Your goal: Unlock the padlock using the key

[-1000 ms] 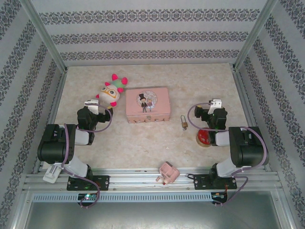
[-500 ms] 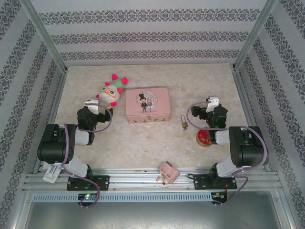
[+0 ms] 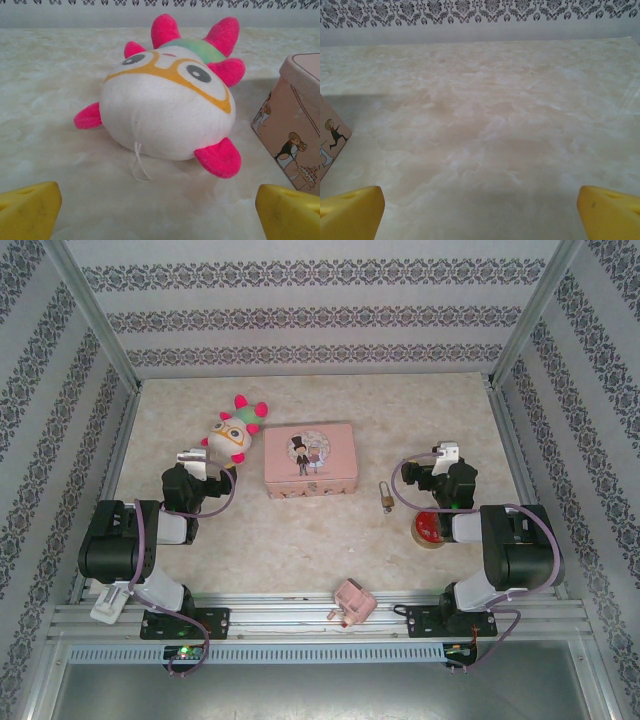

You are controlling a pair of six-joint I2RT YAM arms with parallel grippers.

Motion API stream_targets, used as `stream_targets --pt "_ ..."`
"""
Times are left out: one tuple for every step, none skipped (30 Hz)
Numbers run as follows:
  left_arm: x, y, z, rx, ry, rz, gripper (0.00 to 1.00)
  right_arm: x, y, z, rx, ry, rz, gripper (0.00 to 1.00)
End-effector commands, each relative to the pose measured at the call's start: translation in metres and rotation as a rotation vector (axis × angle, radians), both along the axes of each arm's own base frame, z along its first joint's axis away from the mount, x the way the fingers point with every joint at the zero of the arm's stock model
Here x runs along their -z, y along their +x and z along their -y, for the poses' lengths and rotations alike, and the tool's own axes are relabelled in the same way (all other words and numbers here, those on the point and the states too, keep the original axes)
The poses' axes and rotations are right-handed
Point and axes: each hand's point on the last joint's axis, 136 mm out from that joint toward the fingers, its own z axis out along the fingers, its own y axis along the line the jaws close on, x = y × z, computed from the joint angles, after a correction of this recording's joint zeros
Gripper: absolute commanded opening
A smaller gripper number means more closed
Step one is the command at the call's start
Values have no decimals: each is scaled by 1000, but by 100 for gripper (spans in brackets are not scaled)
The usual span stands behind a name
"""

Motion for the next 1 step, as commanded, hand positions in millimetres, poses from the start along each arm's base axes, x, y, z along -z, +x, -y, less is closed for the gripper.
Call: stream_targets --pt "-5 3 -7 -34 -1 16 99 -10 5 -3 -27 -10 36 98"
